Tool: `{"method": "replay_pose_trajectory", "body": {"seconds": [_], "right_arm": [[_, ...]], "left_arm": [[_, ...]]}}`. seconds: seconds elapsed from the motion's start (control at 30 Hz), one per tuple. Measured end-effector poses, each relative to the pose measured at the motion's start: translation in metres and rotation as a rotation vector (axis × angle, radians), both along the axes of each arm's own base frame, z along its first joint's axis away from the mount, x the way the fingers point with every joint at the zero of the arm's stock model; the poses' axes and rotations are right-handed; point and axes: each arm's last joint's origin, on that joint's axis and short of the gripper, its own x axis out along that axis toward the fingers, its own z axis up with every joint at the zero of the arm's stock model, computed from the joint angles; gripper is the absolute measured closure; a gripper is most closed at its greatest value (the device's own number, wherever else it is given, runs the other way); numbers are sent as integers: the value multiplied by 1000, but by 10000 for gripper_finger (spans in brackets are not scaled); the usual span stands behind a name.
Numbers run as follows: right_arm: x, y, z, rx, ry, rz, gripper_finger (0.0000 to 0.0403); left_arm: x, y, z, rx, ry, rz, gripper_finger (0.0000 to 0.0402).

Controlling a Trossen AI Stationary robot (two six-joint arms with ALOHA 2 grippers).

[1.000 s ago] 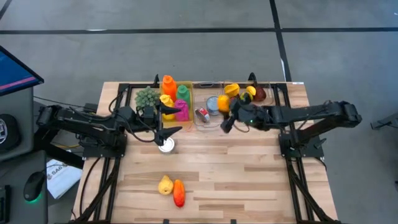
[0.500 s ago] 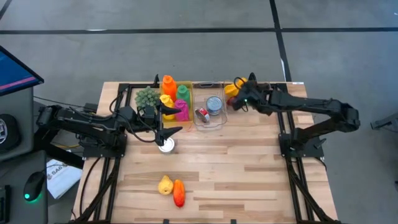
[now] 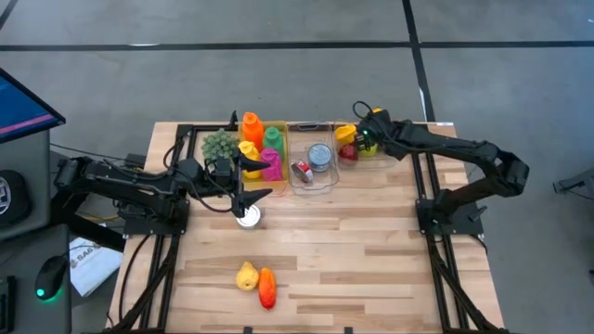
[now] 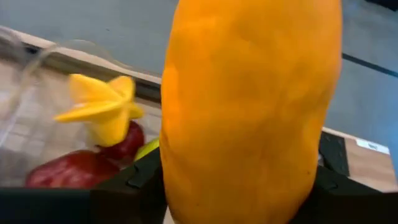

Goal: Pick & Place Food Item
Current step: Put the yellow mango into the right transparent bin, then put the yellow pear into the right transparent bin

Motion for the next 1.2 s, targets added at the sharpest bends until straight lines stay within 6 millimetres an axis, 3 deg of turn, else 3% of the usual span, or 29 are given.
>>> {"method": "replay_pose_trajectory", "body": {"seconds": [0.33, 0.53, 0.8, 1.2], "right_arm": [[1, -10, -17, 53, 125, 10, 113], [2, -3, -1, 18, 82, 46, 109], [6, 32, 37, -66, -64, 174, 117], [20, 105, 64, -148, -180, 543, 117]], "left_arm": [[0, 0, 0, 0, -1, 0, 60], [0, 0, 0, 0, -1, -1, 60], [0, 0, 0, 0, -1, -1, 60], [0, 0, 0, 0, -1, -2, 60]]}}
